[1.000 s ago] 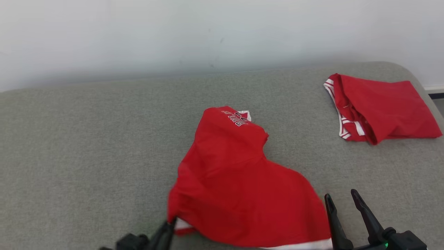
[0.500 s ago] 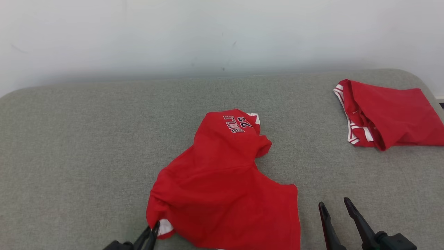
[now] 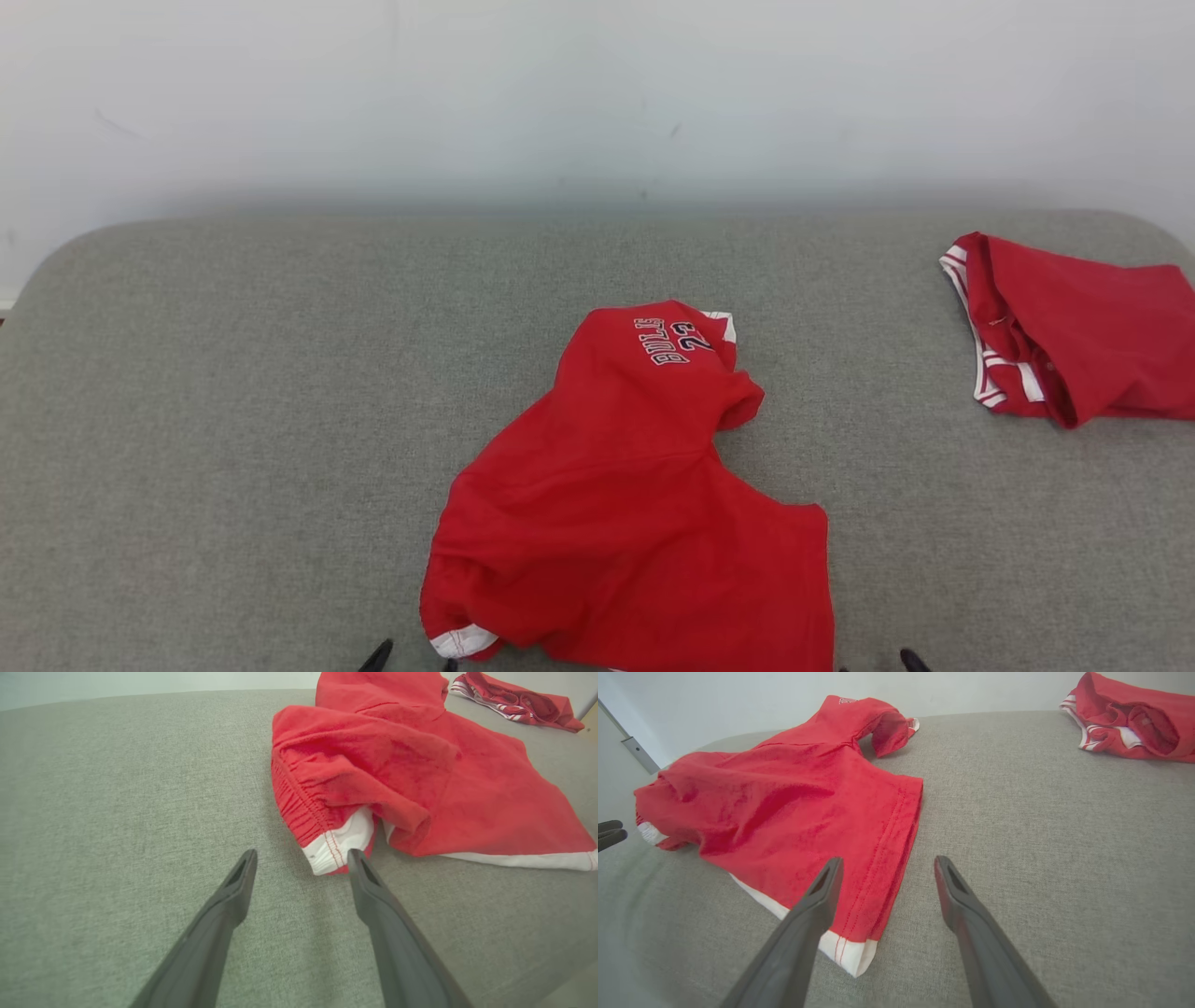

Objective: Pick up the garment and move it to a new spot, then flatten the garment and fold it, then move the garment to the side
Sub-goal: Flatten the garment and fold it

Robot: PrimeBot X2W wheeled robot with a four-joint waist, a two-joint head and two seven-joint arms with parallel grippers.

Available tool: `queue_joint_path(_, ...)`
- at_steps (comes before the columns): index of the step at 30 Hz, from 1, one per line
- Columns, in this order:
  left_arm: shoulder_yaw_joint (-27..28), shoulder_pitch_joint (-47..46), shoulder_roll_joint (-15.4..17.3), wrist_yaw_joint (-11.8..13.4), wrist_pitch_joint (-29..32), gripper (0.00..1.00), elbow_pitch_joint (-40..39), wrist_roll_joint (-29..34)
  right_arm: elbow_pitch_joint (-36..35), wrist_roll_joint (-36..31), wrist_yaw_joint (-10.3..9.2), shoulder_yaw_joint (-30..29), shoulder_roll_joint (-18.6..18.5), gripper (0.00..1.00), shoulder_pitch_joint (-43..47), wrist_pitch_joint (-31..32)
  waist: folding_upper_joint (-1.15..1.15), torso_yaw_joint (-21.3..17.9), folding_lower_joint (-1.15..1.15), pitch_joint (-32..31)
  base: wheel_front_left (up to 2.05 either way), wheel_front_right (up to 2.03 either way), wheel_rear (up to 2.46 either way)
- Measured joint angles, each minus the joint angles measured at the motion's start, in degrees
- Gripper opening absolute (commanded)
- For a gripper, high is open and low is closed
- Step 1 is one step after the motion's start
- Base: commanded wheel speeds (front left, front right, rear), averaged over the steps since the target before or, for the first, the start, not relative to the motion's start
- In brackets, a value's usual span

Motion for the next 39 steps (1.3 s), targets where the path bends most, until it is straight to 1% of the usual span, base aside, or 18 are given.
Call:
queue_joint_path(2,0.8,1.1,0.2,0.0,0.0,1.0,-0.9,-0.2,0.2,-0.1,0.0,0.6,-0.7,1.0,0.8,0.0,0.0,0.0,0.0,0.5,0.0,0.0,0.0)
queue_joint_path(6,1.6,2.4,-0.1,0.0,0.0,1.0,-1.0,-0.1,1.1,-0.3,0.0,1.3,-0.8,1.0,1.4,0.0,0.0,-0.1,0.0,1.6,0.0,0.0,0.0)
queue_joint_path(8,1.6,2.3,-0.5,0.0,0.0,1.0,-1.0,-0.1,2.1,-0.7,0.0,3.3,-1.0,1.0,1.3,0.0,0.0,-0.1,0.0,2.1,0.0,0.0,0.0)
queue_joint_path(12,0.6,0.3,-0.6,0.0,0.0,1.0,-0.4,0.1,4.5,-1.4,0.0,6.8,-1.5,1.0,0.5,0.0,0.0,-0.2,0.0,2.7,0.0,0.0,0.0)
queue_joint_path(20,-0.5,-2.8,0.4,0.0,0.0,1.0,1.3,-0.2,9.2,-1.6,0.0,9.4,-1.0,1.0,-2.8,0.0,0.0,-0.7,0.0,3.4,0.0,0.0,0.0)
queue_joint_path(27,-2.1,-4.8,0.6,0.0,0.0,1.0,2.9,-0.8,11.0,-1.6,0.0,10.6,-0.9,1.0,-4.4,0.0,0.0,-0.8,0.0,3.6,0.0,0.0,0.0)
queue_joint_path(28,-2.5,-5.2,0.5,0.0,0.0,1.0,3.3,-0.9,11.4,-1.6,0.0,10.9,-0.8,0.99,-4.8,0.0,0.0,-0.9,0.0,3.6,0.0,0.0,0.0)
queue_joint_path(29,-3.0,-5.6,0.5,0.0,0.0,1.0,3.8,-1.2,12.1,-1.6,0.0,11.3,-0.7,0.45,-5.2,0.0,0.0,-0.9,0.0,3.7,0.0,0.0,0.0)
queue_joint_path(30,-3.5,-5.8,0.5,0.0,0.0,1.0,4.6,-1.4,12.5,-1.5,0.0,11.7,-0.5,0.29,-5.6,0.0,0.0,-0.9,0.0,3.7,0.0,0.0,0.0)
queue_joint_path(31,-4.1,-6.0,0.5,0.0,0.0,0.64,5.4,-1.7,12.8,-1.5,0.0,11.9,-0.4,0.0,-6.0,0.0,0.0,-0.9,0.0,3.7,0.0,0.0,0.0)
queue_joint_path(32,-4.7,-6.4,0.5,0.0,0.0,0.22,5.9,-1.9,13.0,-1.5,0.0,12.1,-0.3,0.0,-6.5,0.0,0.0,-0.9,0.0,3.7,0.0,0.0,0.0)
queue_joint_path(33,-5.1,-6.9,0.4,0.0,0.0,0.0,6.2,-2.2,13.2,-1.3,0.0,12.2,-0.1,0.0,-7.0,0.0,0.0,-0.9,0.0,3.7,0.0,0.0,0.0)
queue_joint_path(37,-6.6,-7.9,0.6,0.0,0.0,0.0,6.6,-3.7,12.6,-1.1,0.0,12.2,0.0,0.0,-7.3,0.0,0.0,-0.6,0.0,3.4,0.0,0.0,0.0)
queue_joint_path(39,-6.7,-7.7,1.5,0.0,0.0,0.0,6.2,-3.8,10.8,-0.5,0.0,11.3,-0.5,0.0,-6.7,0.0,0.0,-0.6,0.01,3.2,0.0,0.0,0.0)
